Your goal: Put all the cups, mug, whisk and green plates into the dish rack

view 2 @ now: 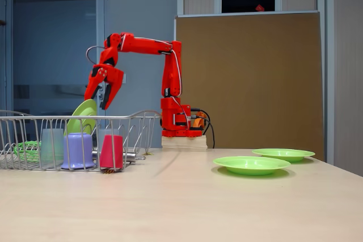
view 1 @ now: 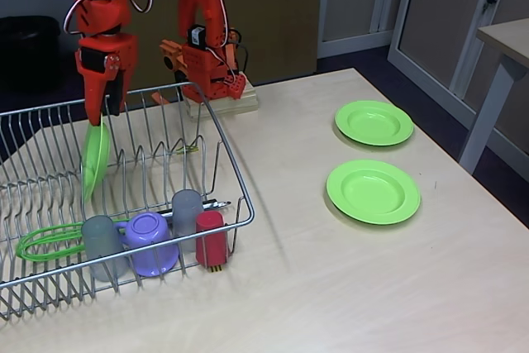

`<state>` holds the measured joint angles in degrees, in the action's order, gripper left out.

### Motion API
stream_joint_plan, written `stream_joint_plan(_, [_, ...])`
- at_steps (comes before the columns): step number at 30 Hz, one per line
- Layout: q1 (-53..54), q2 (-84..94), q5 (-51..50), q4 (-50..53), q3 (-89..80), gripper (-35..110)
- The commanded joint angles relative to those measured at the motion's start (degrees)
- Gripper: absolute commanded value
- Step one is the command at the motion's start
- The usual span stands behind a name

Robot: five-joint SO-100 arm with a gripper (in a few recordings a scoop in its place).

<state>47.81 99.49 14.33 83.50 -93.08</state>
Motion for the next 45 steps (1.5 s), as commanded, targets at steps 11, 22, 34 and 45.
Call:
stream_joint_plan(11, [-2.99, 2.02, 1.23, 2.81, 3.16, 17])
stream_joint_plan(22, [4.92, -4.66, 5.8, -3.78, 1.93, 2])
stream_joint_plan(34, [9.05, -17.84, 16.96, -0.62, 16.96, 20])
stream_joint_plan(45, [9.32, -23.2, 21.27, 3.52, 26.89, 31])
